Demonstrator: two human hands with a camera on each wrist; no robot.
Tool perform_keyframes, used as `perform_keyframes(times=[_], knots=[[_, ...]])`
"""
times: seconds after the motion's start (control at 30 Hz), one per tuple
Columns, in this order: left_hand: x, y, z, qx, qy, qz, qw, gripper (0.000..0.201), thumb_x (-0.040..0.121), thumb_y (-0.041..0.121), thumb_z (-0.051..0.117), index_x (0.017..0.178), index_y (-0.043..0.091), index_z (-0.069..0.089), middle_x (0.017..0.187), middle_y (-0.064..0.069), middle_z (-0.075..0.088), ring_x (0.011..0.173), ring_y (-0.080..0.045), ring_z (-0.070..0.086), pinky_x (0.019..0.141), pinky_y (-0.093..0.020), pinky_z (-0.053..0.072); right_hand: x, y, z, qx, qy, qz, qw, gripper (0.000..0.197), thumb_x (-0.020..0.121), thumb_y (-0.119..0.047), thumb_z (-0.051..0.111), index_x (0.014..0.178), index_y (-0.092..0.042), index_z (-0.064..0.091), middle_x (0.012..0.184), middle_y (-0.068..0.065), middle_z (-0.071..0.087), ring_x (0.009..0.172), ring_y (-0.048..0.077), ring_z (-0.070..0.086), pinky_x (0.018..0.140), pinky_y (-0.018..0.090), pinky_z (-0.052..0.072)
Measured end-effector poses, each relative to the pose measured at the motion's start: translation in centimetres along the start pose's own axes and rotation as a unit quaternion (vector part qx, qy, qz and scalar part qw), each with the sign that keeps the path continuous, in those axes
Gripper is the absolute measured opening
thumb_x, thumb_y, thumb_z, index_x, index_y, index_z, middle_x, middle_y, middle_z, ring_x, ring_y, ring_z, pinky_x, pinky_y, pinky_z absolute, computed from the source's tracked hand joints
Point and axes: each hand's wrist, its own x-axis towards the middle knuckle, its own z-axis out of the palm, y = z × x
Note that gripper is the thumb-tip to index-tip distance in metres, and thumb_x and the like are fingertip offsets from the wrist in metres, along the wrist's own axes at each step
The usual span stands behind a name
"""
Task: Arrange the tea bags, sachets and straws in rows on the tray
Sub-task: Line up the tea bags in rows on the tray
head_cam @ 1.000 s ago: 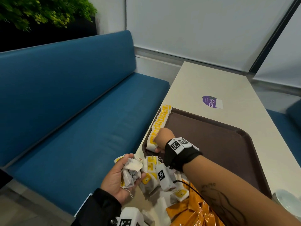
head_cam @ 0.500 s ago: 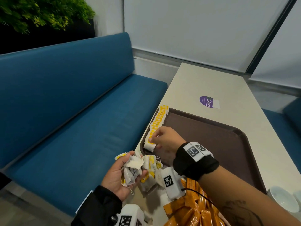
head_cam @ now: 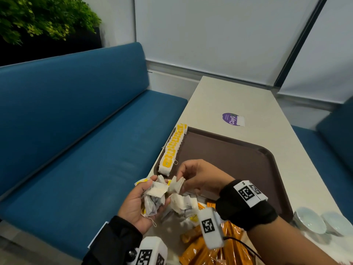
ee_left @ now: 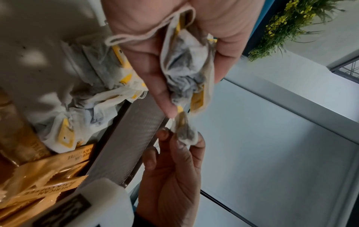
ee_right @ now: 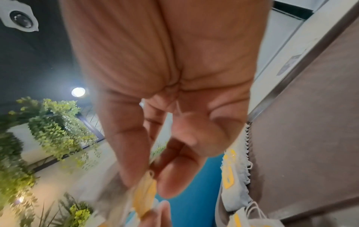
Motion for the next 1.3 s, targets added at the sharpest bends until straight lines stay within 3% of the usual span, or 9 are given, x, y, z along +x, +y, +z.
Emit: perform_keyframes(times=[0.1, 0.3, 0.4, 0.57, 0.73, 0.87, 1.0, 1.13, 1.3], knots=[[-0.4, -0.3, 0.5, -0.004, -0.012, -0.014, 1.000, 0.032, 0.066, 0.016, 0.073, 0.095, 0.008, 0.062, 0.082, -0.019, 0.070, 0.063, -0.032, 0.070, 0.045, -0.038, 0.056, -0.6, 0.4, -0.2, 0.070, 0.045, -0.024, 0.996, 0.029, 0.075, 0.025, 0.056, 0.076, -0.003, 0.063, 0.068, 0.017, 0.063, 0.050, 0.022, 0.053, 0.040, 0.021, 0.043], [-0.4, -0.7, 1.1, 0.009, 0.022, 0.003, 1.000, 0.015, 0.093, 0.011, 0.045, 0.095, 0.011, 0.060, 0.091, -0.013, 0.064, 0.081, -0.027, 0.060, 0.046, -0.034, 0.056, -1.1, 0.8, 0.3, 0.057, 0.075, 0.002, 0.996, 0.022, 0.081, 0.013, 0.053, 0.077, -0.003, 0.067, 0.073, 0.009, 0.069, 0.054, 0.016, 0.055, 0.044, 0.020, 0.047], [-0.3, -0.7, 0.7, 0.019, 0.015, 0.015, 1.000, 0.015, 0.092, 0.007, 0.045, 0.098, 0.011, 0.059, 0.094, -0.015, 0.064, 0.072, -0.026, 0.064, 0.047, -0.034, 0.057, -1.3, 0.8, 0.7, 0.023, 0.076, 0.005, 0.997, 0.006, 0.080, 0.000, 0.069, 0.081, -0.006, 0.067, 0.076, 0.008, 0.069, 0.058, 0.012, 0.059, 0.044, 0.019, 0.045], [-0.1, -0.8, 0.5, 0.029, 0.010, 0.035, 0.999, 0.015, 0.092, 0.007, 0.046, 0.098, 0.012, 0.058, 0.094, -0.016, 0.065, 0.071, -0.026, 0.063, 0.046, -0.033, 0.056, -1.1, 1.0, 1.5, -0.037, 0.101, 0.015, 0.994, 0.035, 0.074, 0.013, 0.068, 0.093, -0.013, 0.055, 0.075, 0.005, 0.062, 0.057, 0.017, 0.059, 0.039, 0.022, 0.041], [0.3, -0.8, 0.1, 0.046, 0.010, 0.039, 0.998, 0.014, 0.090, 0.003, 0.048, 0.097, 0.010, 0.057, 0.078, -0.014, 0.071, 0.062, -0.025, 0.069, 0.046, -0.035, 0.056, -1.1, 0.6, 1.9, 0.006, 0.161, -0.057, 0.985, 0.033, 0.075, 0.016, 0.066, 0.087, -0.013, 0.057, 0.074, 0.004, 0.059, 0.054, 0.010, 0.057, 0.044, 0.022, 0.045], [0.4, -1.4, 0.2, 0.098, -0.029, 0.033, 0.994, 0.031, 0.077, 0.019, 0.060, 0.105, 0.008, 0.060, 0.078, -0.013, 0.068, 0.064, -0.024, 0.068, 0.050, -0.033, 0.056, -1.2, 0.8, 2.1, -0.005, 0.192, -0.103, 0.976, 0.033, 0.075, 0.019, 0.064, 0.081, -0.014, 0.059, 0.076, 0.004, 0.064, 0.062, 0.007, 0.063, 0.057, 0.030, 0.053], [0.6, -1.7, 0.2, 0.126, -0.035, 0.035, 0.991, 0.041, 0.070, 0.028, 0.063, 0.105, 0.008, 0.063, 0.086, -0.015, 0.066, 0.070, -0.026, 0.066, 0.052, -0.034, 0.056, -1.3, 1.1, 2.8, -0.034, 0.200, -0.129, 0.971, 0.037, 0.076, 0.021, 0.060, 0.072, -0.016, 0.061, 0.074, 0.007, 0.067, 0.061, 0.005, 0.064, 0.060, 0.022, 0.053], [0.8, -1.6, 0.1, 0.128, -0.047, 0.033, 0.990, 0.035, 0.070, 0.017, 0.063, 0.103, 0.009, 0.062, 0.083, -0.015, 0.069, 0.066, -0.024, 0.068, 0.051, -0.035, 0.056, -1.6, 0.9, 2.9, 0.000, 0.202, -0.099, 0.974, 0.035, 0.078, 0.018, 0.051, 0.082, -0.014, 0.064, 0.085, 0.014, 0.067, 0.069, 0.021, 0.062, 0.064, 0.039, 0.055], [0.7, -1.7, 0.3, 0.136, -0.041, 0.045, 0.989, 0.032, 0.065, 0.006, 0.063, 0.097, 0.008, 0.062, 0.083, -0.017, 0.071, 0.065, -0.028, 0.069, 0.048, -0.037, 0.056, -2.2, 0.3, 3.2, 0.073, 0.175, -0.079, 0.979, 0.024, 0.086, 0.009, 0.054, 0.099, -0.009, 0.063, 0.090, 0.009, 0.066, 0.065, 0.013, 0.063, 0.058, 0.024, 0.054]])
